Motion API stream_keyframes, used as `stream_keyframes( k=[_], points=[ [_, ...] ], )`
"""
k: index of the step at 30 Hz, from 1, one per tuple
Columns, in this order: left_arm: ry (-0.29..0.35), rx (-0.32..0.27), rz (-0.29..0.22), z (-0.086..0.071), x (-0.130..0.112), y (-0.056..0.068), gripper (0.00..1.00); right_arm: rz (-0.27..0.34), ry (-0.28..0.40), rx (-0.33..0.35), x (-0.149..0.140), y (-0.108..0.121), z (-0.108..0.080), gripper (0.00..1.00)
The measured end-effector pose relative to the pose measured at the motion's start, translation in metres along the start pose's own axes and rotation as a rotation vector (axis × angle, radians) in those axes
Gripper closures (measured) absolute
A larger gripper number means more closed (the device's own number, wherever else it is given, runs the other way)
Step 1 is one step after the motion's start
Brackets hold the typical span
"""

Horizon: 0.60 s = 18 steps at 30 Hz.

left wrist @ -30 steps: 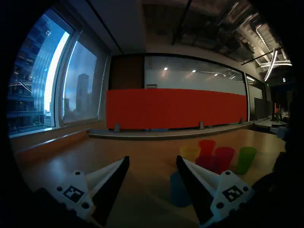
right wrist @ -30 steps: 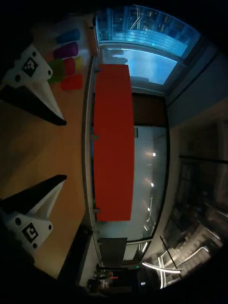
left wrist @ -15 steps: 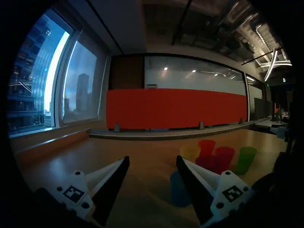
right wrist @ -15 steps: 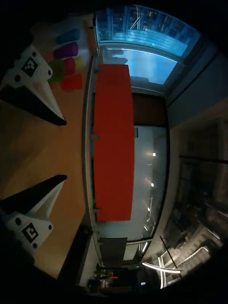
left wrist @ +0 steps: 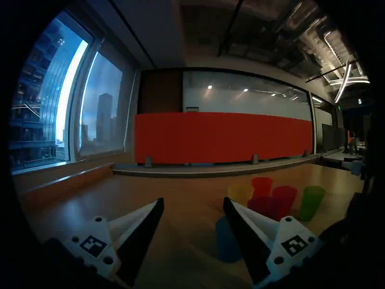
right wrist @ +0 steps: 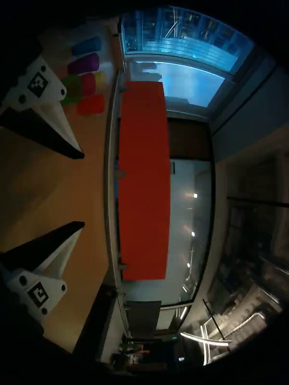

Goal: Pour water

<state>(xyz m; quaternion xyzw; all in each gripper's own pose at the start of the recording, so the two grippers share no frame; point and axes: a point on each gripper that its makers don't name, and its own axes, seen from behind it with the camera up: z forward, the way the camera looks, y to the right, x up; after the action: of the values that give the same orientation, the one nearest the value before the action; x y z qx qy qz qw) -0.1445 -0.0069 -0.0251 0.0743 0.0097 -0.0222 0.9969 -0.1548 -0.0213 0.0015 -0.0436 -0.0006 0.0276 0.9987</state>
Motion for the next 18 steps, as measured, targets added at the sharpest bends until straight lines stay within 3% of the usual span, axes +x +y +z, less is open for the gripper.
stream_keyframes(
  k=[18],
  points=[
    [0.000, -0.001, 0.000, 0.0033, 0.0003, 0.0005, 0.09, 0.000, 0.000, 0.000, 0.0002, -0.0003, -0.0007, 0.00]
  ],
)
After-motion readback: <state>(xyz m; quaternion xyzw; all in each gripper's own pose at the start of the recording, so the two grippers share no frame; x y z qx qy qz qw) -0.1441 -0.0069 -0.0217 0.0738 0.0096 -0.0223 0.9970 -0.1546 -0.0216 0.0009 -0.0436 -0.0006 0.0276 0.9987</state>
